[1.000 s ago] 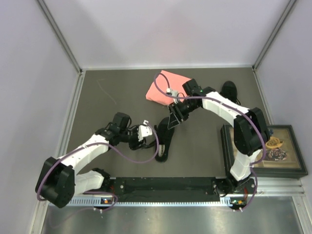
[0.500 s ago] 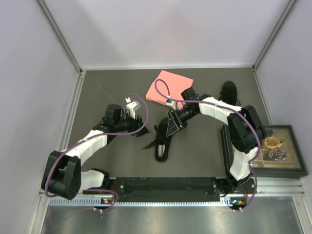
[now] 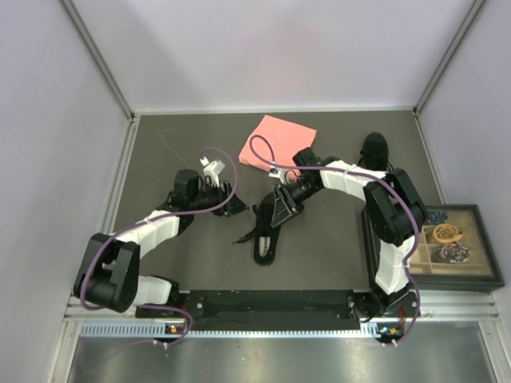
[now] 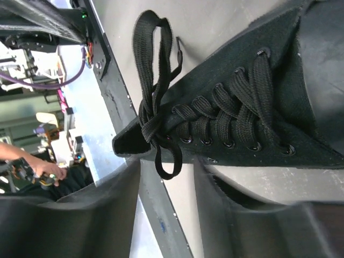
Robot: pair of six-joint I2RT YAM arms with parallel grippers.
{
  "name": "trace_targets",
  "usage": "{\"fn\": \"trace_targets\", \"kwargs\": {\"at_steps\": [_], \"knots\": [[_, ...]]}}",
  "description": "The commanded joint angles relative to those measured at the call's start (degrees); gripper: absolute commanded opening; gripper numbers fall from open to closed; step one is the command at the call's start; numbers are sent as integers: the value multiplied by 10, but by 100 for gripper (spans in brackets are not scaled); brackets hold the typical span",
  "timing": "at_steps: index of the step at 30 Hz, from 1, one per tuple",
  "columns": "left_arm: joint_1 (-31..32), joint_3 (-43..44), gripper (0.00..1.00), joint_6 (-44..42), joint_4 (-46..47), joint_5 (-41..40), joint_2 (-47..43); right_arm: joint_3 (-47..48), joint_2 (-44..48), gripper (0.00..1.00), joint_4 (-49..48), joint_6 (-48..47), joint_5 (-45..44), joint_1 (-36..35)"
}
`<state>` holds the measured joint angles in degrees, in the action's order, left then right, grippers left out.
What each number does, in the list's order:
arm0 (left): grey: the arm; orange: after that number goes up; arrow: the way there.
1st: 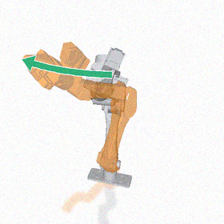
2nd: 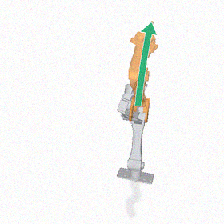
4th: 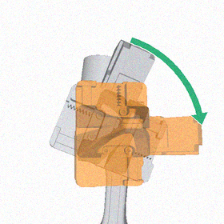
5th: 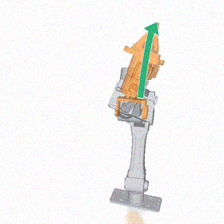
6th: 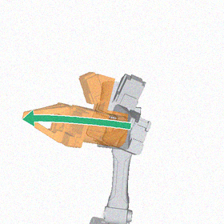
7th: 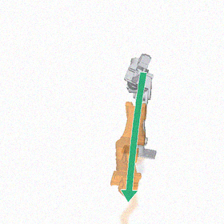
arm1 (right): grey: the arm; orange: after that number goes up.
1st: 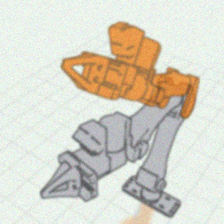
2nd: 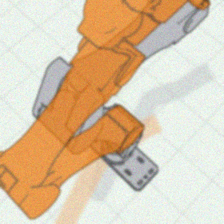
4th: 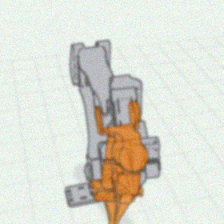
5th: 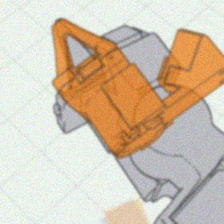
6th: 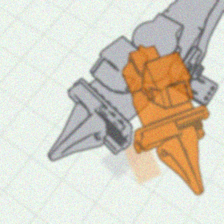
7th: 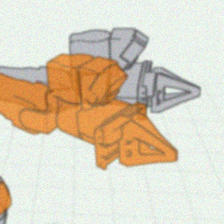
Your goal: Tie the shoes
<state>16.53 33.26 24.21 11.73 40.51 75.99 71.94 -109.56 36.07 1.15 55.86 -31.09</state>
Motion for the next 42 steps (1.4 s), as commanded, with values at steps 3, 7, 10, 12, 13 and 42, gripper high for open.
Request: {"fn": "trace_targets", "kwargs": {"at_steps": [3,7,10,12,13,42], "knots": [[-2,-15,60,82,82,50,20,9,19,1,-4,-9,27,-6],[-1,-35,65,114,106,56,30,14,21,0,13,-34,25,-6],[4,-40,66,126,116,55,45,14,23,0,15,-33,23,-6],[9,-36,66,137,133,59,56,14,28,0,17,-33,22,-6],[10,-31,66,138,135,59,66,15,29,0,19,-33,19,-6],[50,16,0,211,222,52,150,33,40,0,81,-68,-8,-3]]}}
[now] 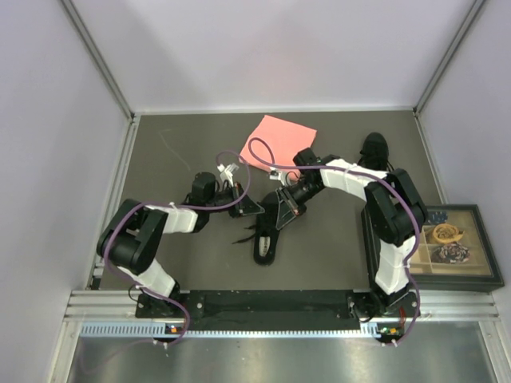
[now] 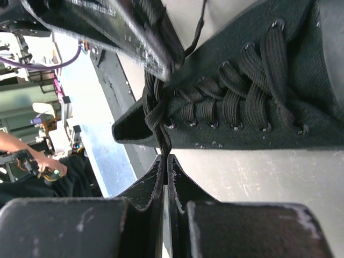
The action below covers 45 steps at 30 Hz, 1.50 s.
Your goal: Tie the shoes
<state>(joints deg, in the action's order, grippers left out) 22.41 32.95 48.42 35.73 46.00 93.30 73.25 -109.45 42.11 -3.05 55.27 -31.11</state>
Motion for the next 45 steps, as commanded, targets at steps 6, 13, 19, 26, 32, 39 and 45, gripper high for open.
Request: {"fn": "trace_targets", "kwargs": {"at_steps": [6,13,19,26,32,39,45], "knots": [[-38,13,0,-68,-70,-7,-47,-7,57,0,43,-48,-22,13],[-66,6,0,-101,-95,-6,-63,-25,70,0,54,-69,-60,35],[-79,1,0,-107,-108,-26,-65,-36,58,0,34,-69,-100,36],[-110,-10,0,-101,-98,-35,-47,-44,49,0,19,-70,-135,36],[-115,-13,0,-101,-95,-23,-44,-47,47,0,12,-69,-149,43],[-95,-2,0,-140,-131,-1,-56,-15,37,0,3,-45,-138,41],[-74,15,0,-196,-202,-6,-80,14,30,0,9,-37,-152,41]]}}
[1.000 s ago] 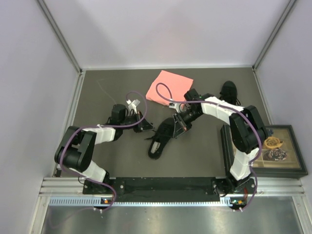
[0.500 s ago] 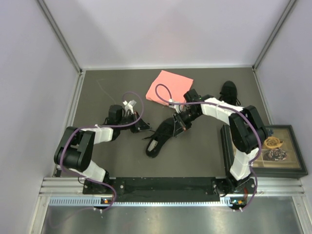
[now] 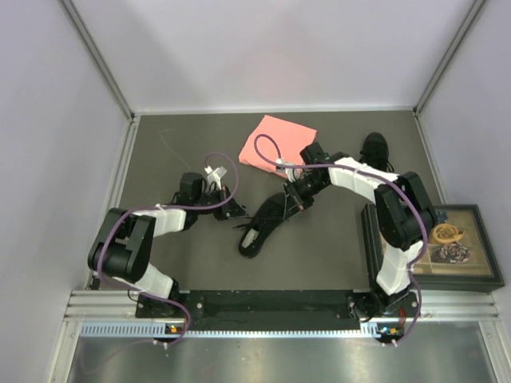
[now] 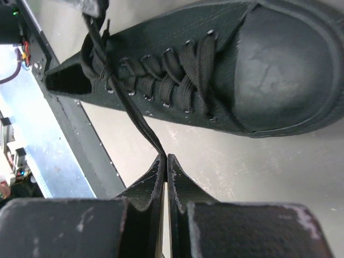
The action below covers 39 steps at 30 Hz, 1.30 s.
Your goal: Tie the shoes
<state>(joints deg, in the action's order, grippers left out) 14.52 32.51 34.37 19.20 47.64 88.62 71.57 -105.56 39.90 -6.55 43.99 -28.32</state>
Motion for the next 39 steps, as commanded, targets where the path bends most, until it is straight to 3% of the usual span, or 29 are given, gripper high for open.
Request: {"fn": "trace_targets", "kwargs": {"at_steps": [1,15,23,36,38,39], "knots": [[10,19,0,-59,-40,-22,-36,33,-10,0,29,0,-43,13],[89,28,0,-17,-22,-34,-52,116,-27,0,52,5,-83,20],[104,41,0,2,-17,-43,-47,105,-18,0,65,-5,-80,23],[94,42,0,-43,-51,-53,-42,26,26,0,75,-22,-35,24],[94,47,13,-51,-52,-41,-41,27,27,5,87,-27,-7,23],[93,50,25,-55,-57,-40,-42,29,29,20,89,-27,2,24]]}}
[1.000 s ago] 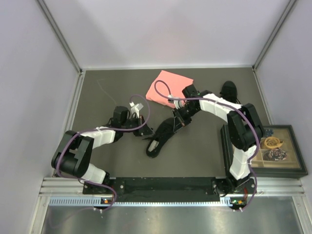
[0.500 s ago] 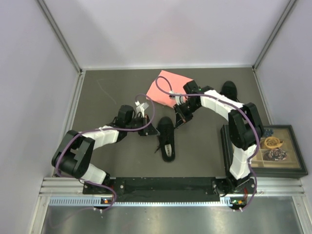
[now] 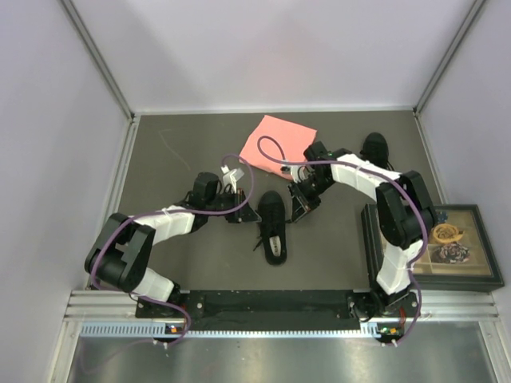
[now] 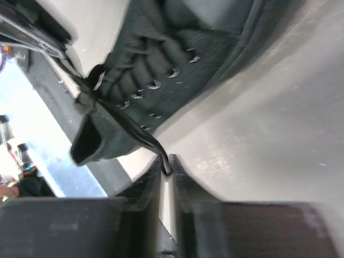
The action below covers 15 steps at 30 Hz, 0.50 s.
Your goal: Tie the shoes
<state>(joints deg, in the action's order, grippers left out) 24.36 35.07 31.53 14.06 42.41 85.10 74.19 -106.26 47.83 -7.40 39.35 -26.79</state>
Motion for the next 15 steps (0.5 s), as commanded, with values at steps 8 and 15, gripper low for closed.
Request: {"fn": "trace_targets", "kwargs": {"at_steps": [8,15], "knots": [[-41,89,78,-124,-112,18,-77,9,132,71,4,-18,56,9],[-135,228,98,-249,-333,-9,-89,-20,245,98,-2,-9,7,23]]}}
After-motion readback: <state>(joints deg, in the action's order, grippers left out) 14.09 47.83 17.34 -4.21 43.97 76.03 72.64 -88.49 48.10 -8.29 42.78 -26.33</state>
